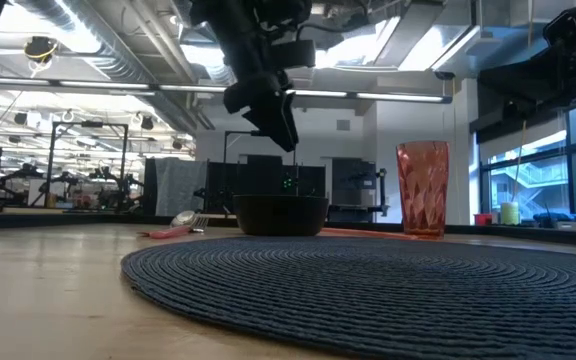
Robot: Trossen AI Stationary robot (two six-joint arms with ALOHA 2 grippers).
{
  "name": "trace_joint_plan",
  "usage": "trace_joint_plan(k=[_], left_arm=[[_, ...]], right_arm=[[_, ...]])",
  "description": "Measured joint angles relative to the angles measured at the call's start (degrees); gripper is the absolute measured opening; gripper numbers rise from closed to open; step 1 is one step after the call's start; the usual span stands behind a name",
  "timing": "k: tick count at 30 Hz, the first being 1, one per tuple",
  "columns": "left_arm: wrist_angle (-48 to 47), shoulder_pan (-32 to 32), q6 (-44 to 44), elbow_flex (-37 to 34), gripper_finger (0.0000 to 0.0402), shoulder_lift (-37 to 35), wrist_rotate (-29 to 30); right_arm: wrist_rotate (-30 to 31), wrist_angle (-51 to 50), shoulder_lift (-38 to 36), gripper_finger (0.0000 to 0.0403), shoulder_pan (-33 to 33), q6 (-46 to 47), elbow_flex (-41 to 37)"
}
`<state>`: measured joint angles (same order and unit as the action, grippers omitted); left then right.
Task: Pick & Place Utensil
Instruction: Put the black bowl on the blue mat
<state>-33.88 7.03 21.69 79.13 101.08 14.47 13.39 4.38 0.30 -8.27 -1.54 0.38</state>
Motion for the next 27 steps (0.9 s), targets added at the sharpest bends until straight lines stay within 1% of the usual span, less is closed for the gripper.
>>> trace_joint_plan(k=[6,12,14,19,27], left_arm=[[-1.32,0.69,-4.92,0.00,0.0228,0.00,0.24],[-5.04,4.36,-8.50,0.00,0.0228,1.04,-7.75],[-6.30,5.53,-8.96,0.00,0.0228,1.87,-9.24],[-6.09,7.05,-8.51,0.00,0.0228,4.91,-13.44],[-6.20,7.02,-7.62,0.00,0.0228,7.88,-12.35]], right_arm=[[0.00,0.02,0.00,0.0011,0.00,1.31,0.00],[0.00,0.01,0.02,0.0011,0.00,1.33,0.00],[0.02,0.02,0.01,0.0011,0.00,1.32,0.00],[0.00,0.02,0.02,0.0011,0.00,1.31,0.00],[0.00,0.00,0.02,0.0011,0.00,1.35,0.02]])
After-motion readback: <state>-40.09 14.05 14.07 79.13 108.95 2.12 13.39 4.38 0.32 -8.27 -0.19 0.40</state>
